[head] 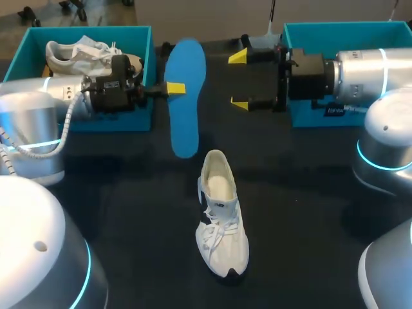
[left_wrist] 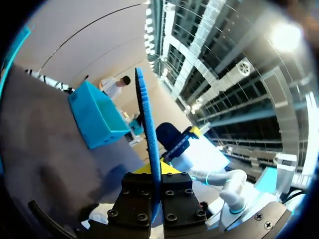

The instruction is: Take the shoe out of the shoebox, open the shoe tongue, remove and reinsert the insole, then place the shoe into the shoebox

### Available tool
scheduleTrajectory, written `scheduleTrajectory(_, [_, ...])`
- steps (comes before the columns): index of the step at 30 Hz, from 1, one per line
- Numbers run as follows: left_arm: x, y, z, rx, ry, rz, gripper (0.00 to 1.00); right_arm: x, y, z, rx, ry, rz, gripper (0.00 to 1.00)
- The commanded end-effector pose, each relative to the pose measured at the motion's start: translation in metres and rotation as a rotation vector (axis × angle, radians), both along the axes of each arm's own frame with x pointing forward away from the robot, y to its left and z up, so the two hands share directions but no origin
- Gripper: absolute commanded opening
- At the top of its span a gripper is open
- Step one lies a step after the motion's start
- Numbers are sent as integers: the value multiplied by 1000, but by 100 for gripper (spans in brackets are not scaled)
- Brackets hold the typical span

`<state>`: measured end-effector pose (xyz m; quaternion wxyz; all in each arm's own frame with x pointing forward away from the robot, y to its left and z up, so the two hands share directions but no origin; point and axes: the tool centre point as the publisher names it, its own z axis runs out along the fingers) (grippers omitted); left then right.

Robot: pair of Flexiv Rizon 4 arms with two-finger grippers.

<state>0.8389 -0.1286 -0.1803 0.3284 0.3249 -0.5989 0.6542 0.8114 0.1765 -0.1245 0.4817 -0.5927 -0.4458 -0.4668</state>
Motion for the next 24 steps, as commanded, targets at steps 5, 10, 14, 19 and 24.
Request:
scheduleTrajectory(5, [-5, 0, 16, 49, -386, 39, 0, 4, -1, 1, 14, 5, 26, 100])
scheduleTrajectory(10, [-12, -2, 20, 117, -708, 43, 0, 4, -1, 1, 14, 5, 26, 100])
scheduleTrajectory(14, [-12, -2, 20, 117, -708, 43, 0, 4, -1, 1, 14, 5, 26, 100])
scheduleTrajectory(19, [-12, -2, 20, 117, -708, 43, 0, 4, -1, 1, 14, 5, 26, 100])
scheduleTrajectory(24, [-13, 1, 20, 83, -775, 25, 0, 4, -1, 1, 14, 5, 26, 100])
